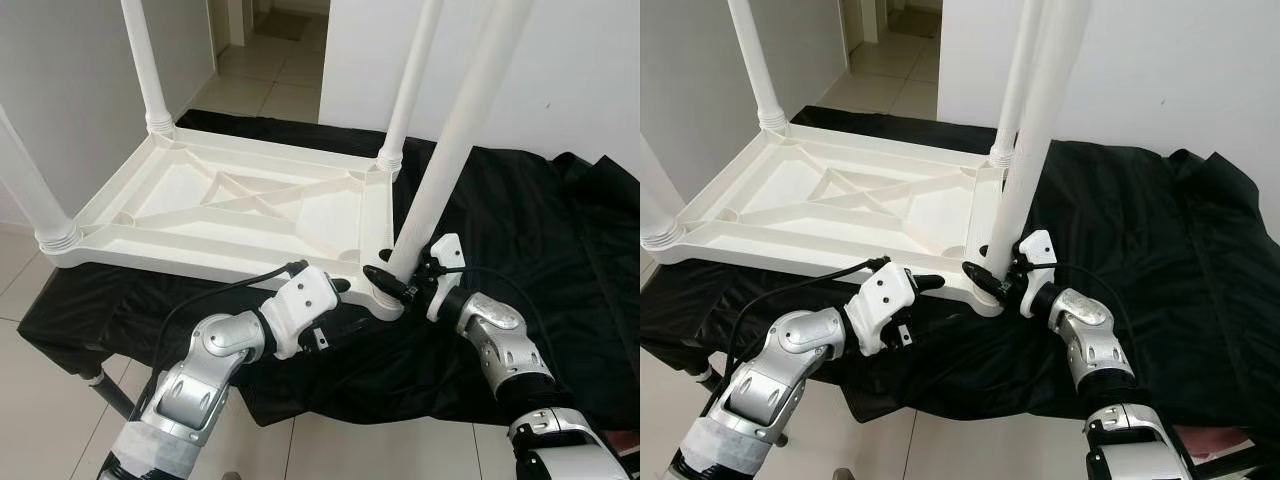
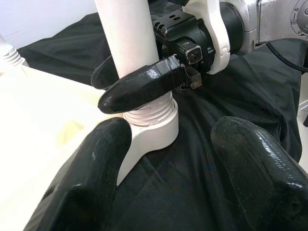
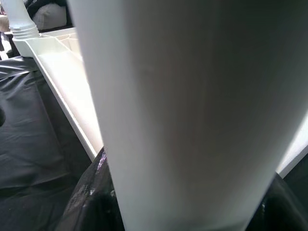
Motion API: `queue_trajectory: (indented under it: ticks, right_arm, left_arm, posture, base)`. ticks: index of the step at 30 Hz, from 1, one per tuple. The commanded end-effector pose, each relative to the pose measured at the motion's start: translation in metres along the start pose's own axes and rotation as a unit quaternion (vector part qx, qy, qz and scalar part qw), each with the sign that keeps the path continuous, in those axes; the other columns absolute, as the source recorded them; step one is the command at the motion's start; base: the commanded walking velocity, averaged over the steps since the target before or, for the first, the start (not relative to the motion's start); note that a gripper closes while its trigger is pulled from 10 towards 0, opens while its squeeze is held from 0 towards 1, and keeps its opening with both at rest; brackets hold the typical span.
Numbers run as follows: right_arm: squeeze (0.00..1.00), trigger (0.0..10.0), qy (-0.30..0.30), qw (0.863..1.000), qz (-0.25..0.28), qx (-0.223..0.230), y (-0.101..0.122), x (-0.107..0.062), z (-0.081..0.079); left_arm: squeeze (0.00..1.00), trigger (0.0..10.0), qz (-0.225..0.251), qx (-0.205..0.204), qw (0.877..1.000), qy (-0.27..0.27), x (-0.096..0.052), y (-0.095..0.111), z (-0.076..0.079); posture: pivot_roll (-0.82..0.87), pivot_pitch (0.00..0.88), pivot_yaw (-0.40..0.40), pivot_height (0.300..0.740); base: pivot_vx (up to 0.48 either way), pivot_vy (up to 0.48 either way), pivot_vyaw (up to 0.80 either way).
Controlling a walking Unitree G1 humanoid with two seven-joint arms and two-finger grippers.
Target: Building children table
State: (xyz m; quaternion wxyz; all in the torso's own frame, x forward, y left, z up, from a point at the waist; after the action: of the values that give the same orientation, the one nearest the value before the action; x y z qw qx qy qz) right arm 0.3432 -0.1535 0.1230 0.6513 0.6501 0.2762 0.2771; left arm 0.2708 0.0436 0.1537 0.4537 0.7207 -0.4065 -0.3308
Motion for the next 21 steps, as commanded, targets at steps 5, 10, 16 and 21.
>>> queue_trajectory:
  ticks: [5,10,16,21]
  right_arm:
    - [0.00,9.3,-0.007,1.000,-0.005,0.015,-0.006,-0.004,0.003]
    - [0.00,10.0,-0.029,0.999,0.018,0.034,-0.004,-0.005,0.002]
    - [0.00,10.0,-0.115,0.993,0.032,0.018,-0.003,-0.009,0.001]
    - [0.00,10.0,-0.176,0.983,0.039,0.025,-0.005,-0.014,0.001]
  left_arm:
    - [0.00,10.0,-0.004,-0.004,1.000,0.024,0.001,-0.001,-0.003]
    - [0.00,10.0,-0.003,-0.005,1.000,0.022,0.002,-0.001,-0.002]
    - [0.00,10.0,-0.003,-0.009,1.000,0.018,0.003,-0.003,0.001]
    - [0.00,10.0,-0.004,-0.010,1.000,0.018,0.003,-0.004,0.001]
  posture:
    - [0.04,0.010,-0.033,0.740]
    - [0.03,0.018,-0.036,0.740]
    - [0.02,0.022,-0.036,0.740]
    - [0.01,0.020,-0.040,0.740]
  base:
    - [0.000,0.000,0.00]
    - [0.000,0.000,0.00]
    - [0.000,0.000,0.00]
    - [0.000,0.000,0.00]
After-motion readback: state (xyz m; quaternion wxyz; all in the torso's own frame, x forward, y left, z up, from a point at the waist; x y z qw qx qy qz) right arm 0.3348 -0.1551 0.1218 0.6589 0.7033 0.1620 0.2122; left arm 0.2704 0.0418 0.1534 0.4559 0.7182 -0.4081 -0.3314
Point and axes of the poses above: a point about 5 cm out from each wrist's last joint towards the gripper, its own x axis pointing out of the wrist towards the gripper, its own y axis along the axis of the wrist's last joint, z = x × y, the point moved 2 cm from there along x, pointing out of the wrist towards the gripper, and after that the axes turned 4 degrees about x, right-handed, at the moved point
